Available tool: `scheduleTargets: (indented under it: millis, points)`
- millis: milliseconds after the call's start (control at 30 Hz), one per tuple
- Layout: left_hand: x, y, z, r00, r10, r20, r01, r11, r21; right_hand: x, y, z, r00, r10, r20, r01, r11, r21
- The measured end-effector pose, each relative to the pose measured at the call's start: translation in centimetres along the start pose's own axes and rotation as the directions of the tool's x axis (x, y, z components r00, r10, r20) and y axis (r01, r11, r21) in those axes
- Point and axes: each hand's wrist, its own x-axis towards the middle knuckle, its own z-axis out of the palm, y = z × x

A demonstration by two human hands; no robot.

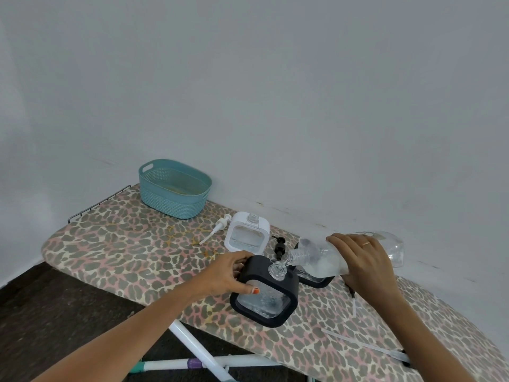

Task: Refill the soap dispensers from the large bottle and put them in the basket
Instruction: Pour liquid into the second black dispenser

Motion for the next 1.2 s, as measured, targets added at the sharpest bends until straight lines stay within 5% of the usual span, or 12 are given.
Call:
scheduleTargets:
  millis: [1200]
  points:
    - [0.02,-0.62,0.16,1.000,-0.015,-0.004,0.015,1.000,-0.001,0.16,0.20,-0.47,1.000,-0.016,-0.011,0.015,1.000,-0.012]
